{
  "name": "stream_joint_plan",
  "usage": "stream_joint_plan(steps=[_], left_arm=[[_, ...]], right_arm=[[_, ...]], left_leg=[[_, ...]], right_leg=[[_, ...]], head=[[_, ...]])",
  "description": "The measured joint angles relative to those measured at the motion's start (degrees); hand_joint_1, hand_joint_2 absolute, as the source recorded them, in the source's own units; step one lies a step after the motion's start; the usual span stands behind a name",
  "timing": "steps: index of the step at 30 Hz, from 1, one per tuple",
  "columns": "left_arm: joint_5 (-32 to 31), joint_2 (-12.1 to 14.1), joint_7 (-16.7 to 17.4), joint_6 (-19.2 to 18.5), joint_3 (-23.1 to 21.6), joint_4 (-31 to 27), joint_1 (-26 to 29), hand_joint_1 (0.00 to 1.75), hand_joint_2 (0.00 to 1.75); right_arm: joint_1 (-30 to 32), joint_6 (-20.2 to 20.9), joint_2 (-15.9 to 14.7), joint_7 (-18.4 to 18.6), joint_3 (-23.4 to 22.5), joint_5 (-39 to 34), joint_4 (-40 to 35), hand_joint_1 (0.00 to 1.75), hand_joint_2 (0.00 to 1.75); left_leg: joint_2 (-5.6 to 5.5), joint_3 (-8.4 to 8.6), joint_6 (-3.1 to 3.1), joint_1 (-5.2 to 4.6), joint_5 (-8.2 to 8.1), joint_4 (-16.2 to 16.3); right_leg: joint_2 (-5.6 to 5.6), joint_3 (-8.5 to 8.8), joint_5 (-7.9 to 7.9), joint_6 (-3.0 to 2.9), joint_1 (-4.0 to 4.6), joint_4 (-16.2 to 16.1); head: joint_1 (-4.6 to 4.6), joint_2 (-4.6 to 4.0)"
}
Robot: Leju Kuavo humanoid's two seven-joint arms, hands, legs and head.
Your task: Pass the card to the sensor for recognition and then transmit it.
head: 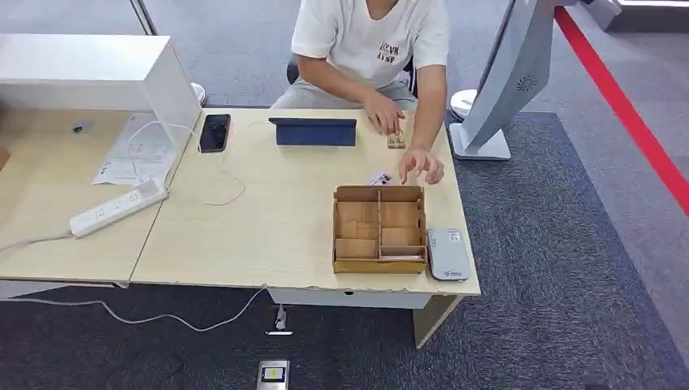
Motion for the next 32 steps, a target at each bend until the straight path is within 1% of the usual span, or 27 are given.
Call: stream_joint_plan(steps=[2, 4, 8, 10, 13, 16, 18, 27, 32], left_arm=[[1.38, 0.00, -0.24, 0.74, -0.09, -0.09, 0.06, 0.00, 0.00], [2.79, -0.02, -0.35, 1.42, -0.24, -0.17, 0.16, 0.00, 0.00], [4.87, -0.04, -0.87, 2.01, -0.31, -0.50, 0.31, 0.00, 0.00], [5.35, -0.04, -0.98, 2.05, -0.31, -0.52, 0.34, 0.00, 0.00], [6.01, -0.04, -0.98, 2.18, -0.33, -0.61, 0.39, 0.00, 0.00], [6.78, -0.04, -0.44, 2.18, -0.61, -0.83, 0.43, 0.00, 0.00], [7.32, 0.00, 0.11, 2.18, -1.35, -1.09, 0.43, 0.00, 0.00], [8.19, 0.57, 2.56, 2.18, -4.55, -2.12, 0.38, 0.00, 0.00], [8.04, 1.05, 2.84, 1.99, -6.75, -2.80, 0.35, 0.00, 0.00]], right_arm=[[-0.97, 0.00, 1.29, -0.20, -3.56, 0.20, 4.52, 0.00, 1.75], [-1.96, 0.00, 1.94, -1.11, -5.80, 0.85, 8.09, 0.00, 1.75], [-4.00, 0.00, 2.12, -3.60, -9.72, 2.05, 15.61, 0.00, 1.75], [-5.14, 0.24, 1.88, -3.78, -11.07, 3.01, 19.39, 0.00, 1.75], [-6.23, 3.91, 1.62, -1.23, -12.99, 5.26, 23.55, 0.00, 1.75], [-7.16, 9.89, 1.46, 2.45, -14.86, 7.87, 27.07, 0.00, 1.75], [-7.52, 11.95, 1.50, 3.76, -15.82, 9.18, 28.66, 0.00, 1.75], [-8.36, 15.52, 1.90, 5.42, -19.51, 13.00, 32.97, 0.00, 1.75], [-8.41, 16.50, 2.01, 5.46, -21.37, 13.42, 34.33, 0.00, 1.75]], left_leg=[[0.00, -0.01, 0.00, 0.01, 0.00, -0.01], [0.01, 0.00, 0.00, 0.01, 0.00, -0.01], [0.05, 0.01, 0.00, 0.00, 0.01, -0.01], [0.08, 0.03, 0.00, 0.00, 0.01, -0.01], [0.09, 0.04, 0.00, 0.00, 0.01, 0.00], [0.08, 0.04, 0.00, -0.01, 0.01, -0.01], [0.07, 0.04, 0.00, 0.00, 0.01, -0.01], [0.06, 0.03, 0.00, 0.00, 0.01, -0.01], [0.07, 0.04, 0.00, 0.00, 0.01, -0.01]], right_leg=[[0.00, 0.01, -0.02, -0.02, 0.00, 0.00], [0.00, 0.01, -0.02, -0.03, 0.01, 0.01], [0.00, 0.04, -0.02, -0.02, -0.01, 0.00], [0.00, 0.05, -0.01, -0.02, -0.01, 0.00], [0.00, 0.10, 0.00, 0.00, -0.01, 0.00], [0.00, 0.10, 0.00, -0.01, -0.01, 0.00], [0.00, 0.10, 0.00, -0.01, -0.01, 0.01], [-0.01, 0.11, 0.00, -0.01, 0.00, 0.01], [-0.01, 0.12, 0.00, -0.01, -0.01, 0.01]], head=[[0.00, 0.00], [0.02, 0.00], [0.02, 0.00], [0.04, 0.00], [0.02, 0.00], [0.02, 0.00], [0.02, 0.00], [0.02, 0.00], [0.02, 0.00]])
